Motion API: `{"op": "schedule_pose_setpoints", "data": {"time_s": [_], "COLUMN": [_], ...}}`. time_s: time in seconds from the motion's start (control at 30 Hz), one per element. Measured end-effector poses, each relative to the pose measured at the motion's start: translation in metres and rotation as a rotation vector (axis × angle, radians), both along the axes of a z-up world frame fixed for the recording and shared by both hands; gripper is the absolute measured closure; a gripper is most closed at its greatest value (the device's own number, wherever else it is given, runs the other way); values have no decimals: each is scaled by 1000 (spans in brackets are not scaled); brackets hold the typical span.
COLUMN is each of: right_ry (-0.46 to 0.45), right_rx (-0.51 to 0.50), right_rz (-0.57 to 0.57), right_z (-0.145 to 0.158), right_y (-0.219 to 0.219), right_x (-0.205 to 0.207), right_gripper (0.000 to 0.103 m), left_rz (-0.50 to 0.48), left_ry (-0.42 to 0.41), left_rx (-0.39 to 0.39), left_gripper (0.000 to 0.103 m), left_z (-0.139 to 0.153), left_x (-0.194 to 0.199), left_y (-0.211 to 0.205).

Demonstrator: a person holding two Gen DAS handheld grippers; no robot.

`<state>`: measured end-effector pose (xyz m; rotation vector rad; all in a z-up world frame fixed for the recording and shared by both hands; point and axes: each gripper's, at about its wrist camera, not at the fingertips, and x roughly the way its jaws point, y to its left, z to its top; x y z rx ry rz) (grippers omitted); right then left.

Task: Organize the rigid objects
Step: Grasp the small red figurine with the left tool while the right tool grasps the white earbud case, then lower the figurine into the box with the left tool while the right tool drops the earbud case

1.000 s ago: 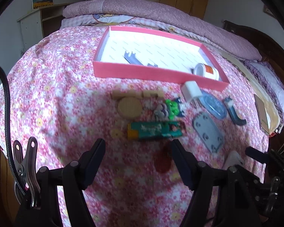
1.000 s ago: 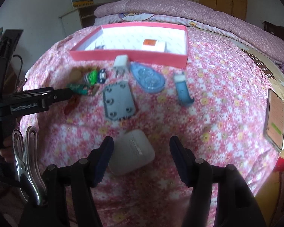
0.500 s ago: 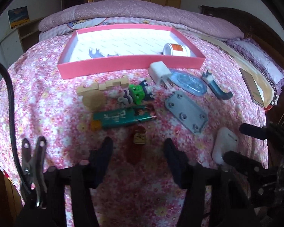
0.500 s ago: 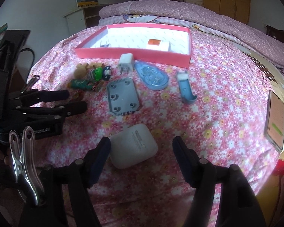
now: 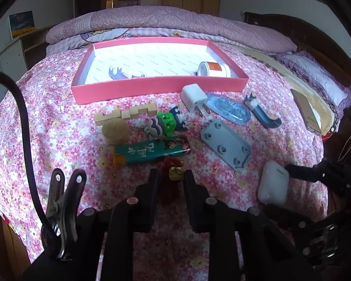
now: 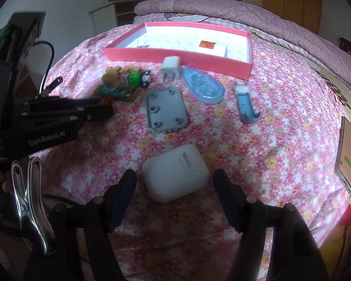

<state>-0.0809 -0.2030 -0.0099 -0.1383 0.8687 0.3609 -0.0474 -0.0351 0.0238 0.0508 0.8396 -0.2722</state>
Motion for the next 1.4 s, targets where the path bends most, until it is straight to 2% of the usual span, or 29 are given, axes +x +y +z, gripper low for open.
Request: {"op": "schedule_pose_setpoints", "data": {"time_s": [0.17, 0.23, 0.3, 0.53, 0.87, 1.4], "right_ry": [5, 0, -1, -10, -25, -81], "right_rx": [-18, -4, 11, 48, 119, 150], "right_rz": [6, 7, 7, 8, -16, -32], "right_z": [-7, -6, -6, -3, 11, 45], "right_y": [2, 1, -1, -4, -11, -7], "right_x": [3, 3, 3, 4, 15, 64], "right_gripper": [33, 34, 40, 41, 41, 41], "left_rz": [11, 15, 19, 30, 50, 90], "left_ry": [0, 2, 2, -1, -27, -85], "left_rx": [-19, -25, -33, -41, -46, -43], "left_gripper": [81, 81, 81, 81, 81, 81], "left_z": [3, 3, 4, 6, 19, 46], "left_x": [1, 1, 2, 3, 13, 54], "left_y": [5, 7, 9, 13, 20, 26]}}
